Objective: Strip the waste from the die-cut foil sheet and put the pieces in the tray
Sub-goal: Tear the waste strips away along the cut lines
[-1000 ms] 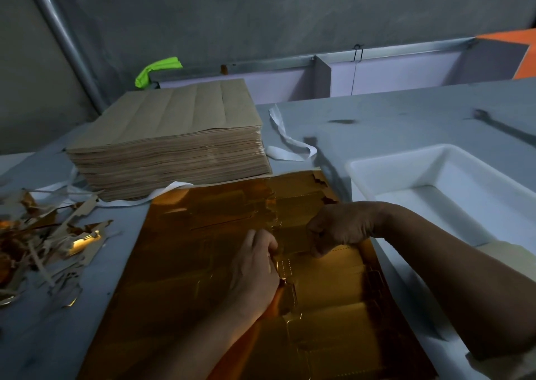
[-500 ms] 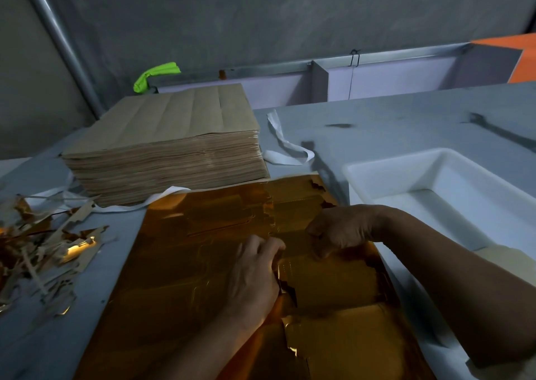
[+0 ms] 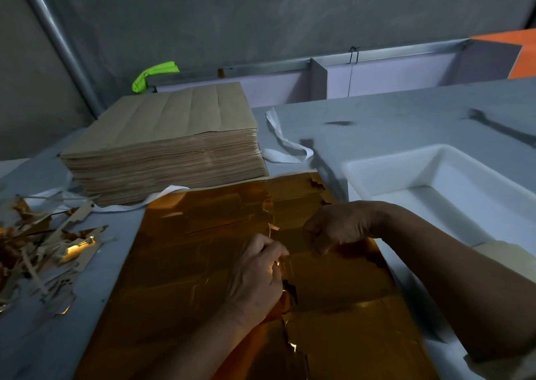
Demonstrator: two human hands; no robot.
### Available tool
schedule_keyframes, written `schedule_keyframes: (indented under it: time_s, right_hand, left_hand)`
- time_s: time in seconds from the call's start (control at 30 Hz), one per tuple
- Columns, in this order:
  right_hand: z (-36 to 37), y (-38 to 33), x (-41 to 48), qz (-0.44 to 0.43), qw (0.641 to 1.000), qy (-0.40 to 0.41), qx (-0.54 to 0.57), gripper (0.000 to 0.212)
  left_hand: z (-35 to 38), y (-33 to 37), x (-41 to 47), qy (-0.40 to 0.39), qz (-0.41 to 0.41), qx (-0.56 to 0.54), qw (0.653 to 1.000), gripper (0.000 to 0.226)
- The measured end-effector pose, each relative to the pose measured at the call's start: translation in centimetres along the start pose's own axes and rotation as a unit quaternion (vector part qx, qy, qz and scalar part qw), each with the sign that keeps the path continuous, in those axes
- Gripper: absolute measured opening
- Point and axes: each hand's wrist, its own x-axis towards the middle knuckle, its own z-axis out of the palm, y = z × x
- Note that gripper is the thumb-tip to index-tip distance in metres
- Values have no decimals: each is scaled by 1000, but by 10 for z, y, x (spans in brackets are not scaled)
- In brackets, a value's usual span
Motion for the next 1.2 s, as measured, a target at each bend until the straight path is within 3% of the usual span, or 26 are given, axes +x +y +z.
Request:
schedule_keyframes:
  time_s: [0.77,0.9,1.0,1.2]
  right_hand:
    - [-2,3,1,-17,1000,0,2,20]
    - [0,2,2,-24,1000,10,-11,11]
    - [0,2,1,-29,999,11,-9,15]
    - [0,2,1,-26,999,9,-19,17]
  left_hand:
    - [-6,6,0,-9,-72,-42,996,22]
    - [-6,7,1,1,-71,-48,996,42]
    - [-6,7,0,14,-82,-73,994,56]
    - [-7,4,-1,52,-87,-102,990,41]
